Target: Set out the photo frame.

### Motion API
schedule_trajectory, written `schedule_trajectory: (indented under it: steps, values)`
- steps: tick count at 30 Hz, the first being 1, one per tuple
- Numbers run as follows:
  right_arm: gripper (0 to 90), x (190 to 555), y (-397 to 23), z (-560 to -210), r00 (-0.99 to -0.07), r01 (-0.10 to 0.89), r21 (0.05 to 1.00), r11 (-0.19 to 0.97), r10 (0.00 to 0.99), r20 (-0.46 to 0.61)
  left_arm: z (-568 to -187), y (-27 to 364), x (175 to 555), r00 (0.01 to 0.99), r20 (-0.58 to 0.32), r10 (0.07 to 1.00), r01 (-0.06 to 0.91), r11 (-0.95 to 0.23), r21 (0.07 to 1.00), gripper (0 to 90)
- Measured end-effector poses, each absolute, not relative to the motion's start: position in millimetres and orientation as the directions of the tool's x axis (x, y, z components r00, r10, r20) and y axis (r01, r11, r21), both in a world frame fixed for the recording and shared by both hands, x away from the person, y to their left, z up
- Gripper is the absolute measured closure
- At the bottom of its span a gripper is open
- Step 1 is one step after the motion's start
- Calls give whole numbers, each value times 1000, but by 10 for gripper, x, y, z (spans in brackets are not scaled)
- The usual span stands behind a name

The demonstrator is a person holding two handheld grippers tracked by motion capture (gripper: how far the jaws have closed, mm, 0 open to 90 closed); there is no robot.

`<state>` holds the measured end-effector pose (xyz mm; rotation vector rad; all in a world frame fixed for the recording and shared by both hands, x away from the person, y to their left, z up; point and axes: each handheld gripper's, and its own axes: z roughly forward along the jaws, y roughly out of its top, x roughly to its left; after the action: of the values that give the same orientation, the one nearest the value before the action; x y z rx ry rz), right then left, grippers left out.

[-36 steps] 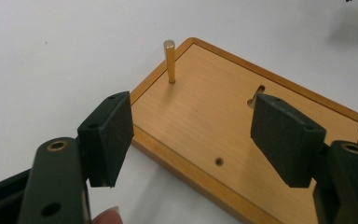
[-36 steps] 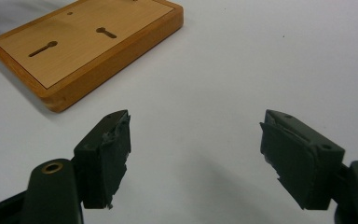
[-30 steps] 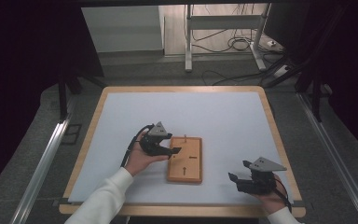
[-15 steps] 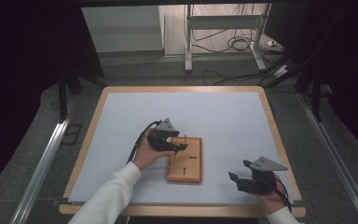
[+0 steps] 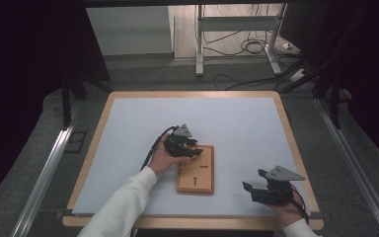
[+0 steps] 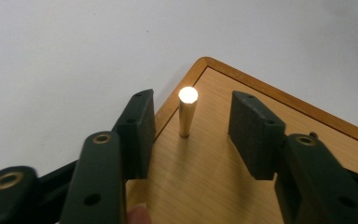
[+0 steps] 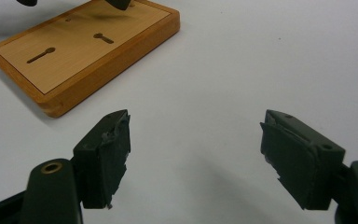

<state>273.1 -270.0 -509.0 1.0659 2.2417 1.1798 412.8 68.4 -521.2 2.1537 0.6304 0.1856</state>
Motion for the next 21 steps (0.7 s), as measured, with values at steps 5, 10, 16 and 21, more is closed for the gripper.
schedule_trajectory:
  steps: [5, 10, 16, 21]
  values:
    - [246, 2736, -2686, -5103, -638, 445, 818, 364, 770, 5, -5215, 666, 4131, 867, -82, 492, 359, -501, 787, 634]
    - [245, 2736, -2673, -5113, -640, 449, 813, 371, 768, 3, -5215, 651, 4132, 861, -79, 502, 364, -501, 785, 771]
    - [246, 2736, -2660, -5114, -644, 448, 812, 374, 765, 3, -5221, 691, 4183, 852, -127, 507, 402, -480, 779, 837]
    - [241, 2719, -2623, -5097, -670, 416, 825, 384, 742, -7, -5195, 684, 4221, 854, -148, 499, 422, -495, 760, 838]
